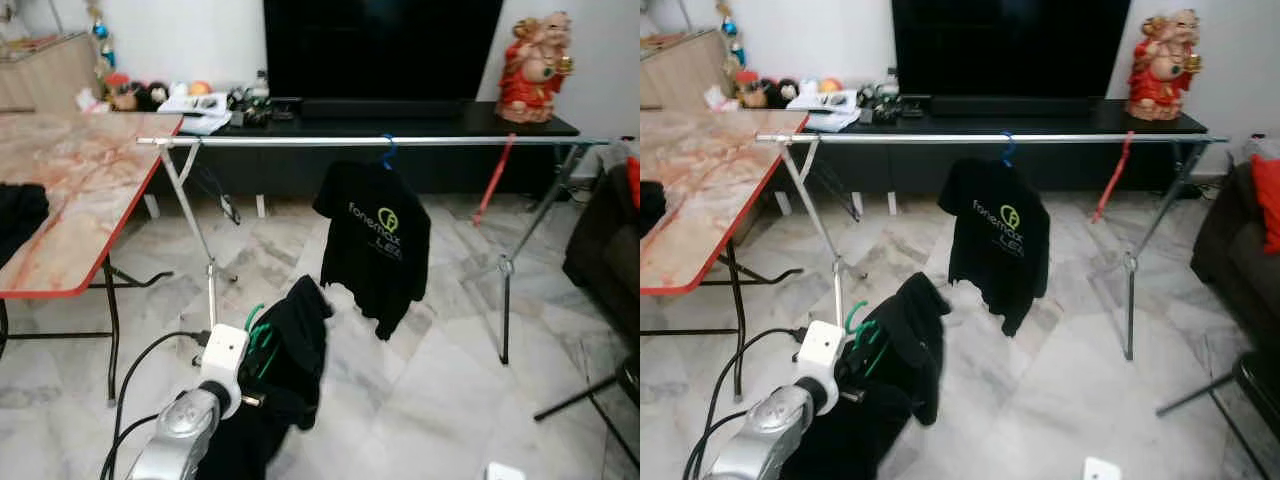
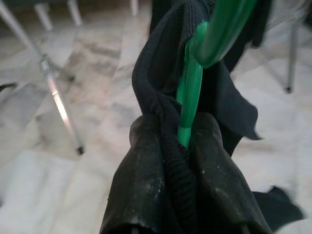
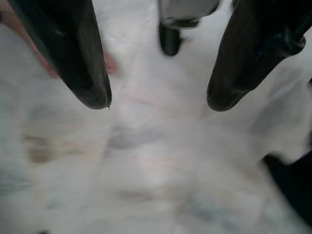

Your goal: Hang hanger

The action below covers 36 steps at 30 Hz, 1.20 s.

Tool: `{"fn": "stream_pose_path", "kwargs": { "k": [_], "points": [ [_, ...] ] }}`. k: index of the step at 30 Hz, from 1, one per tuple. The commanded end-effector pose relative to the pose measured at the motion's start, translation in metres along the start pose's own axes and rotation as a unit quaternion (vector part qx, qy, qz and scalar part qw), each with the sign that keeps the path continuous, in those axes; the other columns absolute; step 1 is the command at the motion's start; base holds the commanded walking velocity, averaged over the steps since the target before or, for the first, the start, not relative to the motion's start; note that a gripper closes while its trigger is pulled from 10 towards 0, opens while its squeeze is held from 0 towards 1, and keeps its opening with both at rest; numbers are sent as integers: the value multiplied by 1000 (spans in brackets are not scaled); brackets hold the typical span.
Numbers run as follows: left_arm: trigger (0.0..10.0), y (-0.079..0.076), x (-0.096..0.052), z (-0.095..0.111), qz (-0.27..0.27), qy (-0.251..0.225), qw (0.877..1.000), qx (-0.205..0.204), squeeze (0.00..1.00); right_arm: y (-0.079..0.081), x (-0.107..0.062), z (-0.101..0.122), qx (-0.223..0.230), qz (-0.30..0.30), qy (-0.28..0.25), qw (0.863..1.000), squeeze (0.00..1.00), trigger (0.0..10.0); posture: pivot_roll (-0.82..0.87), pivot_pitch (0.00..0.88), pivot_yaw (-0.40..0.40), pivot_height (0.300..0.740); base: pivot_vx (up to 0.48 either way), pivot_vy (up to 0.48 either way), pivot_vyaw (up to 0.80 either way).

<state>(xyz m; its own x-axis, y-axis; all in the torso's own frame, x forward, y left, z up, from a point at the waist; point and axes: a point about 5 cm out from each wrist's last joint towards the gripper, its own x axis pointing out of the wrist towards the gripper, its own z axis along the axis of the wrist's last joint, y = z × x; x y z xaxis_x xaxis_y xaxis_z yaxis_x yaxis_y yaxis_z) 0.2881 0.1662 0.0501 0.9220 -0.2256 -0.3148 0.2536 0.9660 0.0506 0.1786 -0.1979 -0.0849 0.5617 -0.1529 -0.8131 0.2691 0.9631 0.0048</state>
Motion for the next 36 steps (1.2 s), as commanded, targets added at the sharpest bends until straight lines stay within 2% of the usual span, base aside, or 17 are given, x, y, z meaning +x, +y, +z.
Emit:
{"fn": "stream_pose_path", "kwargs": {
  "k": [1,36],
  "points": [
    [10000,0,3,11,-1,-19,1000,9,0,-6,-1,-3,-4,-8,5,1000,0,10000,41,22,-3,740,315,0,0],
    [10000,-10,6,12,-26,-15,999,21,0,-3,-1,-6,0,-13,6,1000,0,10000,47,0,9,740,314,0,0]
  ]
}}
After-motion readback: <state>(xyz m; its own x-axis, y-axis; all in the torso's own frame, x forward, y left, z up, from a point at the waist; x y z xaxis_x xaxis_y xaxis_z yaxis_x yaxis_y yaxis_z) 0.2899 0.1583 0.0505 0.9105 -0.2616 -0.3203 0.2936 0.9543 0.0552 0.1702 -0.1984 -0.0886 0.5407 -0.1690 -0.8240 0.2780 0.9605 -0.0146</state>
